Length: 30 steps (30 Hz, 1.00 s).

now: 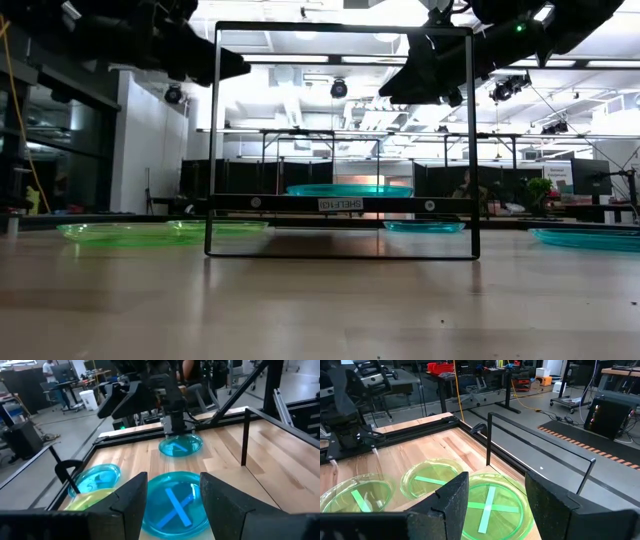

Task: Place and stack plates onto a shelf
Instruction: Stack the top blue plate on top of the blue plates on the shelf

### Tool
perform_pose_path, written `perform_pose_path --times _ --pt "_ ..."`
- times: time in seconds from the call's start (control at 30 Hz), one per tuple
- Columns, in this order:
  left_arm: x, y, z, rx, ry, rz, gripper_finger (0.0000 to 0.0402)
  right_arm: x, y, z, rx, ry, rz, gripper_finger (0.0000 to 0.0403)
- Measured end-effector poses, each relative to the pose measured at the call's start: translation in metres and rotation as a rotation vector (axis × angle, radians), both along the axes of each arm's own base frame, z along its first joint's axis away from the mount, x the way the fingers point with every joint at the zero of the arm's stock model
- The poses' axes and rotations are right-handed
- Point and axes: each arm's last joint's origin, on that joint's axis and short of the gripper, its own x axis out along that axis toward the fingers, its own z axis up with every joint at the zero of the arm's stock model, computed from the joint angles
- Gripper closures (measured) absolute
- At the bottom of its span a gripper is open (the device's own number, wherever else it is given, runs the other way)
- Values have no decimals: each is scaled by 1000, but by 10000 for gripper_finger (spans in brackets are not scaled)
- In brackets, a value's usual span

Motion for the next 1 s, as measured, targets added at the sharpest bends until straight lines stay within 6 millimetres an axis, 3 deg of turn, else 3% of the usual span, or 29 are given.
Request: perform_pose_path --times 0.17,0.3,0.63,0.8,1.0 --pt "-1 2 1 -18 -4 12 232 0 0 0 8 -5 -6 219" --pt "-1 2 -1 -23 11 14 232 -4 -7 -3 66 -32 -193 219" --pt "-1 2 -1 -27 12 16 232 -45 -54 -42 372 158 -646 219" --pt "-1 2 -1 -26 9 16 232 -50 -64 -55 410 211 -714 219" --pt "-1 2 -2 -29 21 17 232 -46 -80 -86 481 311 -729 219"
